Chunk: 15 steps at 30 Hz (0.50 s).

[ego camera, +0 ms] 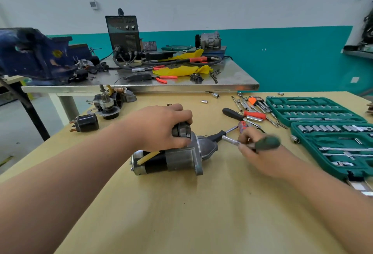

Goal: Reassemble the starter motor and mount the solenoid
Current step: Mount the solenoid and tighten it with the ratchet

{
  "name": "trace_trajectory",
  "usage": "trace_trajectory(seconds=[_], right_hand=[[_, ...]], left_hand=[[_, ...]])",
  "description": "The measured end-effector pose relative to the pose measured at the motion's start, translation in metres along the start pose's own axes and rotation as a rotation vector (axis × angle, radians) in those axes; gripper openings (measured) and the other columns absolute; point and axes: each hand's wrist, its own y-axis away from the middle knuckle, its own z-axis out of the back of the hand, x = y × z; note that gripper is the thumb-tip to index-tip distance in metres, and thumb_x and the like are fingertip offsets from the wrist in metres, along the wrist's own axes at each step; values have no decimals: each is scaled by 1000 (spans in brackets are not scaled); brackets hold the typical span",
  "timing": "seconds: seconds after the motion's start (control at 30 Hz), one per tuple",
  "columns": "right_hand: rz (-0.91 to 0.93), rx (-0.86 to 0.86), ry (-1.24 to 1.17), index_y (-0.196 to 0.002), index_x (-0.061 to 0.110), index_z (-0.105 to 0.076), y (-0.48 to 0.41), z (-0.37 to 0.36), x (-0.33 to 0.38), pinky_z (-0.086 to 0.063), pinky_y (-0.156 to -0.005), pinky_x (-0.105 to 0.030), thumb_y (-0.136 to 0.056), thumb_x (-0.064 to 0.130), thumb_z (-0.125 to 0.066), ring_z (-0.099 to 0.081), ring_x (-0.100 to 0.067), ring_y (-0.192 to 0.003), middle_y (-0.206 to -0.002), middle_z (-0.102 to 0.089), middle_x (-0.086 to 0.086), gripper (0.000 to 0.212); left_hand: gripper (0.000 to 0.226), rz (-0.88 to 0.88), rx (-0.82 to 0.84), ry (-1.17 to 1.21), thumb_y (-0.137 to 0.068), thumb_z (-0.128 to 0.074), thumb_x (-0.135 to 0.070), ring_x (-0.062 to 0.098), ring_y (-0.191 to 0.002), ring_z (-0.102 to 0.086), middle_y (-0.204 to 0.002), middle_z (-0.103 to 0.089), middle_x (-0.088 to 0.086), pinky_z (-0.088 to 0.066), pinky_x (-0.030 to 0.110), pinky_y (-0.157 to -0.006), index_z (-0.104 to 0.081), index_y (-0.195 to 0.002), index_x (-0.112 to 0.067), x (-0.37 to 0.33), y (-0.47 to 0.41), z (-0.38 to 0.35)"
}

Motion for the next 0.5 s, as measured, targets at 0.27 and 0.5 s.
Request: trace_trajectory(seconds=[0.27, 0.5], right_hand=[[82, 139, -551, -103, 25, -64, -13, 4, 73, -51, -55, -18, -95, 14, -54, -61, -12, -55, -58, -59, 6, 17], [300, -36, -144, -93, 49, -54, -18, -1, 84, -39, -69, -2, -93, 18, -57, -53, 12, -87, -90, -56, 26, 31]], left_hand=[[35, 2, 26, -18, -86, -43, -61, 15, -76, -51, -111, -48, -10, -29, 20, -52, -42, -112, -38, -5, -3, 5], [36, -2, 49, -8, -88, -43, -59, 14, -78, -52, -113, -48, -9, -30, 19, -54, -45, -115, -35, -5, -4, 7]])
